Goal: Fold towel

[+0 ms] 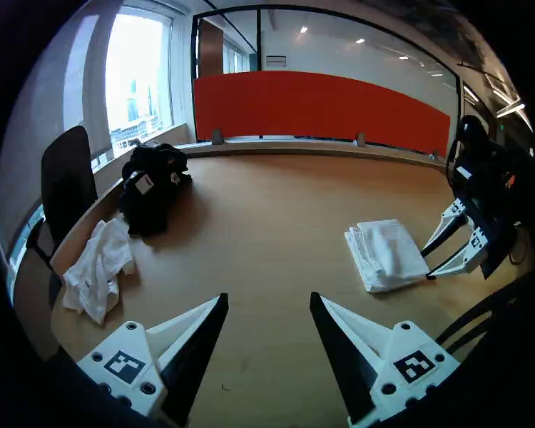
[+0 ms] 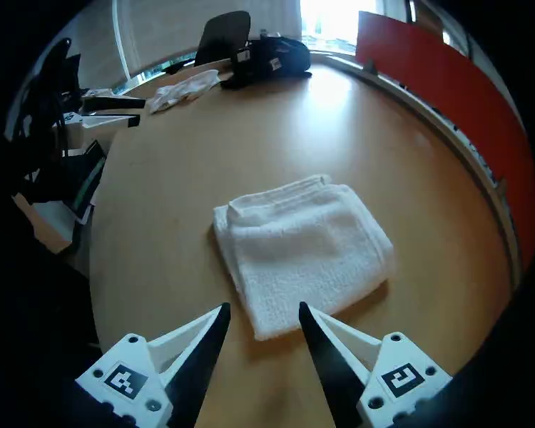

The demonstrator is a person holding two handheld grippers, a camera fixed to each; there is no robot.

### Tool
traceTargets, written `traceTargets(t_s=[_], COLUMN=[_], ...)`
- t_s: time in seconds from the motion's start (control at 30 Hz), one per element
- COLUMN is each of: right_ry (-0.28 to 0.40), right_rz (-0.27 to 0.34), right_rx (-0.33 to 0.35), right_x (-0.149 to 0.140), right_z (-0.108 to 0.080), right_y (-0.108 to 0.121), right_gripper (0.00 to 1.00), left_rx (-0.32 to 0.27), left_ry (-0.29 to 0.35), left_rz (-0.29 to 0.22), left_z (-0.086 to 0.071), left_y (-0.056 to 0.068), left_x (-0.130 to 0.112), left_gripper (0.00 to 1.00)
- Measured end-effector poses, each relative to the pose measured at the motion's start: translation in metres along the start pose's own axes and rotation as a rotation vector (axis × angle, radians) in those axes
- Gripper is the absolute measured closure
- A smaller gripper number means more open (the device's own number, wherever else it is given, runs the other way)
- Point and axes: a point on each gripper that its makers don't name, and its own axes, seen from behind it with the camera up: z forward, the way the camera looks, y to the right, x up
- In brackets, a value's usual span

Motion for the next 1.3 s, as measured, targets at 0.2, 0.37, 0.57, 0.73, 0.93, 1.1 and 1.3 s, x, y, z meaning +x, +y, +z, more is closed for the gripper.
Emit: traceTargets(t_s=[0.2,0.37,0.57,0.73,0.93,1.1,1.3], right_ry=[-0.011,-0.018,-0.025,-0.036,-0.039,-0.038,-0.034], right_rz=[0.024,0.042,0.06,0.069,0.093,0.113,0.123], right_rx=[-0.013,-0.024,-0.031,-0.035,-0.05,-0.063,-0.074], right_x=[-0.012,-0.019,-0.024,-0.029,-0.031,-0.033,-0.034], right_z=[0.002,0.001,0.004,0.006,0.009,0.01,0.009], right_y=[-0.004,-0.004,-0.003,-0.003,-0.001,0.001,0.004], right_gripper=[0.26,0.26,0.26,0.32,0.49,0.65,0.84], left_rx=[-0.004,-0.008,-0.01,-0.011,-0.011,-0.013,-0.015], left_ry=[-0.002,-0.003,-0.004,-0.005,-0.005,-0.005,-0.006], left_rz=[0.0,0.0,0.0,0.0,-0.001,-0.001,0.002], left_z=[0.002,0.002,0.003,0.003,0.004,0.004,0.004], left_y=[0.001,0.001,0.002,0.002,0.002,0.002,0.003], left_x=[0.0,0.0,0.0,0.0,0.0,0.0,-0.001], left_gripper=[0.16,0.16,0.16,0.16,0.16,0.16,0.16])
